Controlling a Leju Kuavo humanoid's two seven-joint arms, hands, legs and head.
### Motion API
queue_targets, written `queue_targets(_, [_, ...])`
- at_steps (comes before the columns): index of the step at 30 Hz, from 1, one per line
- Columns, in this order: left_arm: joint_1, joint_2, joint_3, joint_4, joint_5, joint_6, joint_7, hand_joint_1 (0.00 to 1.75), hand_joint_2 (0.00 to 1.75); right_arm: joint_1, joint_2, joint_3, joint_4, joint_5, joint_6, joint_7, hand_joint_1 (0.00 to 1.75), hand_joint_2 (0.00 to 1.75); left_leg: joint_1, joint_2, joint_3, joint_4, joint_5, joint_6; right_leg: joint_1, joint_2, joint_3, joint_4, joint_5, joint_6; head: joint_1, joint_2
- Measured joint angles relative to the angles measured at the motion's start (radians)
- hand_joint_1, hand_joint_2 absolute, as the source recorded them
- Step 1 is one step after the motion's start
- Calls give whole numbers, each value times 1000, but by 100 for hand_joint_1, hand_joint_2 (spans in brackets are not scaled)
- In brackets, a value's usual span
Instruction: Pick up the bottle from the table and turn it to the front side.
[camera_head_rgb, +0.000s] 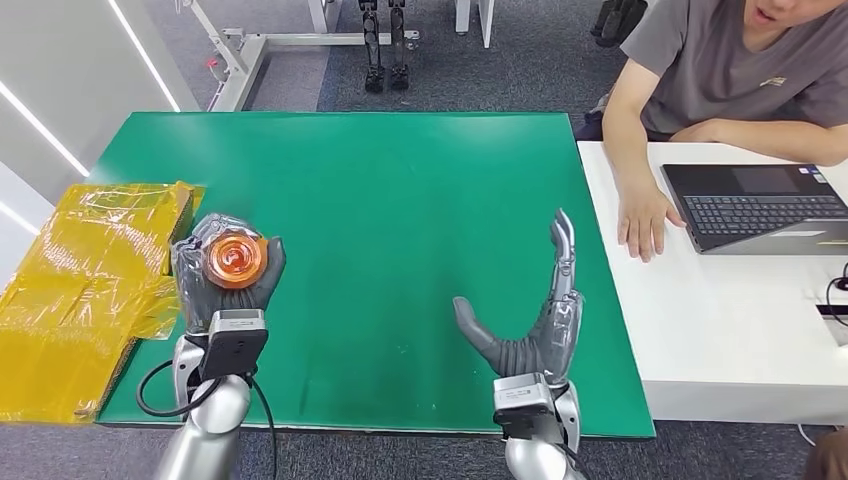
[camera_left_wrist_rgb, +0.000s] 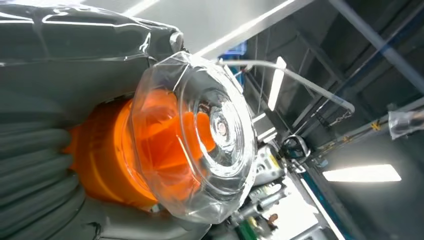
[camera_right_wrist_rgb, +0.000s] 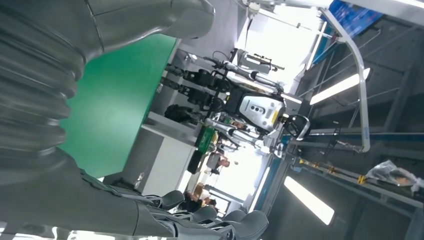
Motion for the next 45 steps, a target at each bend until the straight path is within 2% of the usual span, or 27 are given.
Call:
queue_targets(4, [-12, 52, 9, 31, -77, -17, 52, 175, 175, 17, 0, -4, -15, -33, 9, -19, 0, 175, 0, 0, 0, 0, 0, 0, 0, 0, 0, 0, 0, 0, 0, 0])
queue_targets(13, [-62, 189, 9, 189, -248, -29, 150, 175, 175, 42, -9, -5, -21, -104, 63, -52, 0, 175, 0, 1, 0, 0, 0, 0, 0, 1, 0, 0, 0, 0, 0, 0])
queue_targets(20, [-94, 288, 4, 310, -459, -3, 249, 175, 175, 63, -21, 3, -21, -121, 64, -70, 0, 175, 0, 2, 0, 0, 0, 0, 0, 2, -1, 0, 0, 0, 0, 0])
queue_targets(27, [-157, 374, -9, 444, -523, -6, 262, 175, 175, 74, -30, 9, -22, -117, 60, -83, 0, 175, 0, 2, 1, 0, 0, 0, 0, 2, -1, 0, 0, -1, 0, 0])
queue_targets(35, [-282, 440, -52, 626, -628, -60, 239, 175, 175, 74, -31, 10, -21, -115, 70, -94, 0, 175, 0, 2, 1, 0, 0, 0, 0, 2, -1, 1, 0, -1, 0, 0])
queue_targets(45, [-419, 450, -103, 837, -684, -112, 230, 175, 175, 66, -31, 9, -21, -115, 89, -95, 0, 175, 0, 2, 0, 0, 0, 0, 0, 2, -1, 0, 0, -1, 0, 0])
